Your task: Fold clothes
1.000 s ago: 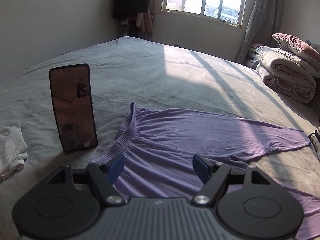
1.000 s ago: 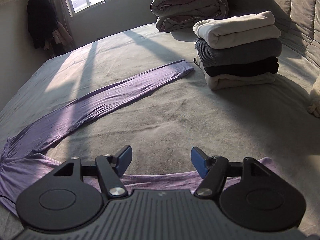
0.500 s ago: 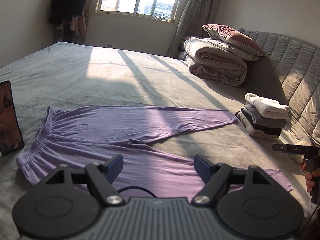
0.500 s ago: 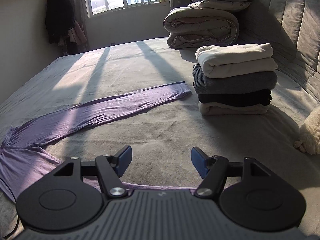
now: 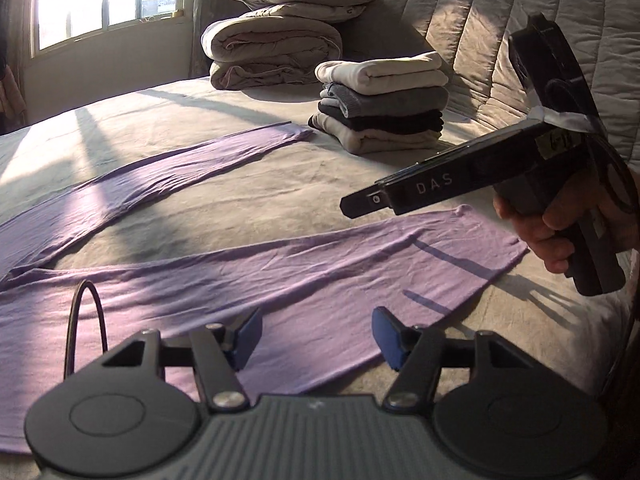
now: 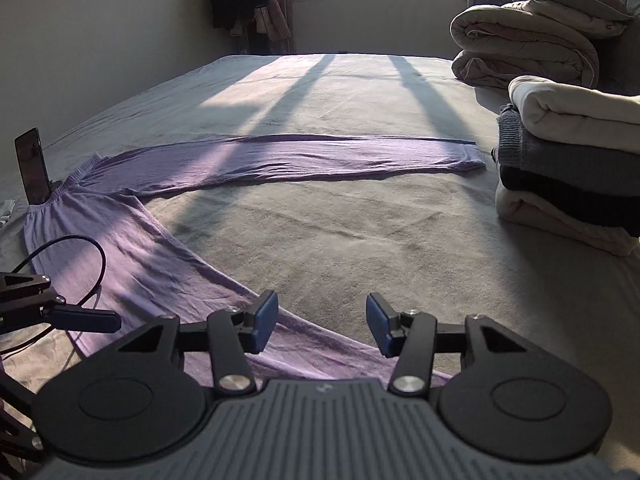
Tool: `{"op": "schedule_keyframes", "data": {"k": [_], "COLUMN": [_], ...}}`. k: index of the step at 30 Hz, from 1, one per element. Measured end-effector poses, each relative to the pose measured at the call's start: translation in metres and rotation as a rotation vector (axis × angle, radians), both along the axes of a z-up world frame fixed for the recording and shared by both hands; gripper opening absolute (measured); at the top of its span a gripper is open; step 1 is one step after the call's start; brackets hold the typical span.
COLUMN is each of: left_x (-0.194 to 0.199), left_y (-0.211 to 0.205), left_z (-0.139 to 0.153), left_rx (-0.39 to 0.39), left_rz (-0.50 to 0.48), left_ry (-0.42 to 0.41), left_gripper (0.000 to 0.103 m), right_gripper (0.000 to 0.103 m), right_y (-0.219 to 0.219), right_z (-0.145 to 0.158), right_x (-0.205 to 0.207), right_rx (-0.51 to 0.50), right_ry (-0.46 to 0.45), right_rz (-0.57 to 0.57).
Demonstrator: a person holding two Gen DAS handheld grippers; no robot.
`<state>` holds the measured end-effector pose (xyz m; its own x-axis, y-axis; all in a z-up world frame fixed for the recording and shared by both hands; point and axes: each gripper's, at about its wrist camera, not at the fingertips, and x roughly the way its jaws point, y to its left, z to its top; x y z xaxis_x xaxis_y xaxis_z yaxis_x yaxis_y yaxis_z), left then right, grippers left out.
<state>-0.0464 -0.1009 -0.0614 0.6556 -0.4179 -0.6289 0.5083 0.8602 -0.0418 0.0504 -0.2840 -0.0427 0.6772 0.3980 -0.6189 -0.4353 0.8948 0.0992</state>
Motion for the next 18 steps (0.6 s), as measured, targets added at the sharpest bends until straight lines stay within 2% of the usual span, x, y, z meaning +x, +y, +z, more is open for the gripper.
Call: {"op": "schedule_keyframes", "data": {"k": [3, 5, 7, 8, 9, 14, 18], "left_x": [0.004, 0.002, 0.000, 0.000, -0.001, -0.012, -0.042], "left_y": [-0.006, -0.007, -0.007, -0.007, -0.007, -0.005, 0.022], "left_z": [-0.011, -0.013, -0.014, -0.014, -0.014, -0.005, 0.030], "left_rx": [0.018, 0.023, 0.021, 0.019, 0.020, 0.041, -0.047], "left_rz": [-0.015, -0.018, -0.021, -0.022, -0.022, -0.033, -0.014], "left_ry": [0.052, 0.059, 0.076, 0.086, 0.095, 0.118, 0.047], "left_gripper": [0.052, 0.052, 0.050, 0.049, 0.049, 0.045, 0.046], "right_gripper": [0.044, 0.030, 0.022, 0.009, 0.001, 0.000, 0.007], "right_y": [0.012, 0.018, 0.025, 0.028, 0.031, 0.033, 0.031], "right_z": [-0.008, -0.014, -0.021, -0.025, -0.028, -0.027, -0.021], "right_x": [0.008, 0.012, 0.015, 0.017, 0.019, 0.020, 0.018], "right_rx": [-0.007, -0.029, -0.063, -0.080, -0.096, -0.082, -0.040], "right_ry": [0.013, 0.024, 0.031, 0.034, 0.037, 0.019, 0.000], "right_rz": [0.045, 0.059, 0.068, 0.072, 0.075, 0.000, -0.030]}}
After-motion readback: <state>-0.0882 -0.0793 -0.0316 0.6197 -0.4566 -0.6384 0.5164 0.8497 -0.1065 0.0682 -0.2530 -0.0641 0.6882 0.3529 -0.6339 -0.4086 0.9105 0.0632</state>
